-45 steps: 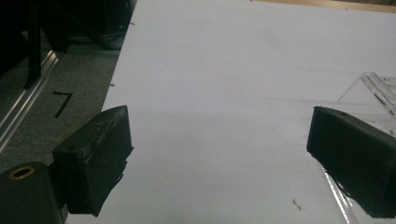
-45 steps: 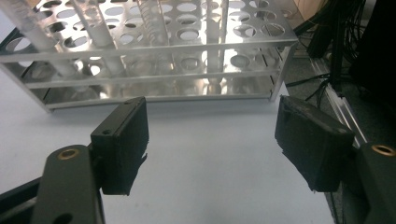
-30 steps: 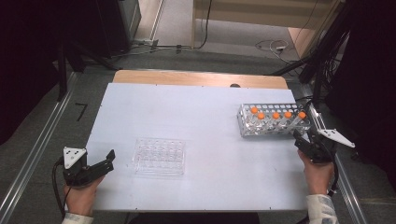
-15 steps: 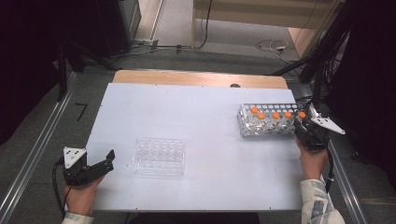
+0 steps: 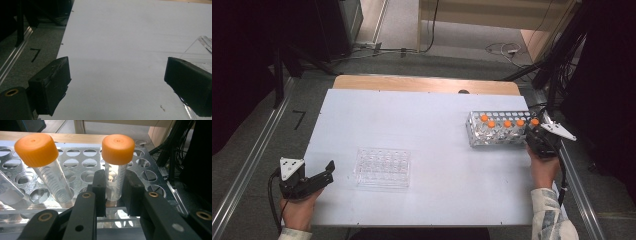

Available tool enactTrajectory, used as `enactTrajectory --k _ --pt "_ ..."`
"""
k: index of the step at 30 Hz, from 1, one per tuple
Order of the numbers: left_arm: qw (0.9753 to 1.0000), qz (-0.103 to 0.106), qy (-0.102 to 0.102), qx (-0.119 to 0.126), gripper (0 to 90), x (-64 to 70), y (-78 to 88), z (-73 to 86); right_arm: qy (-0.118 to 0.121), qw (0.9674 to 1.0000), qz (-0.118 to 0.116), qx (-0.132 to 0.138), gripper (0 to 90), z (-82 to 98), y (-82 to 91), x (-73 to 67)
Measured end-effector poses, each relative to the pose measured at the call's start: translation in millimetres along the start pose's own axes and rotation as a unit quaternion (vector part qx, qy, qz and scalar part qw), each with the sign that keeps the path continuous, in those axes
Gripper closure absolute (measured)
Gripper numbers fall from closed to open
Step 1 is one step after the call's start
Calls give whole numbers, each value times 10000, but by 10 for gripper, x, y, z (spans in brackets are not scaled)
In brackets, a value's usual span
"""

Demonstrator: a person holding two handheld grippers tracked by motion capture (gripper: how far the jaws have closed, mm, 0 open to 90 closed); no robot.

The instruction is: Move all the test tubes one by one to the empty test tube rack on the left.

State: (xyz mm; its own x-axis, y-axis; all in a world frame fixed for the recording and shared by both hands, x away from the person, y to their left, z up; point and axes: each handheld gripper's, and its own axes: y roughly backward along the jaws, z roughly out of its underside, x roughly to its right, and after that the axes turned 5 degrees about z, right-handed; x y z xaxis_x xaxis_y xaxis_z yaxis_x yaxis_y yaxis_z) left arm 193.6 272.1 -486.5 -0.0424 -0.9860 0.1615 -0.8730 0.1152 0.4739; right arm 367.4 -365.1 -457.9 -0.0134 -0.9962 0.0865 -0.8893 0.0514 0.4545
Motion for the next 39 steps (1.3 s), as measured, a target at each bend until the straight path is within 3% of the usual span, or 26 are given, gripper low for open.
enactTrajectory --k 8,22,33,39 --pt "10000 5 5 7 65 1 1 -1 -78 9997 -36 242 717 -85 107 31" --pt "10000 -45 -44 47 65 0 18 -15 -115 9972 -156 716 720 -273 485 49" --pt "9998 -85 -131 140 65 27 81 -51 68 9972 -453 590 720 -156 775 -32" --pt "9997 13 -135 210 68 65 121 -77 80 9964 -665 528 720 -59 916 -105"
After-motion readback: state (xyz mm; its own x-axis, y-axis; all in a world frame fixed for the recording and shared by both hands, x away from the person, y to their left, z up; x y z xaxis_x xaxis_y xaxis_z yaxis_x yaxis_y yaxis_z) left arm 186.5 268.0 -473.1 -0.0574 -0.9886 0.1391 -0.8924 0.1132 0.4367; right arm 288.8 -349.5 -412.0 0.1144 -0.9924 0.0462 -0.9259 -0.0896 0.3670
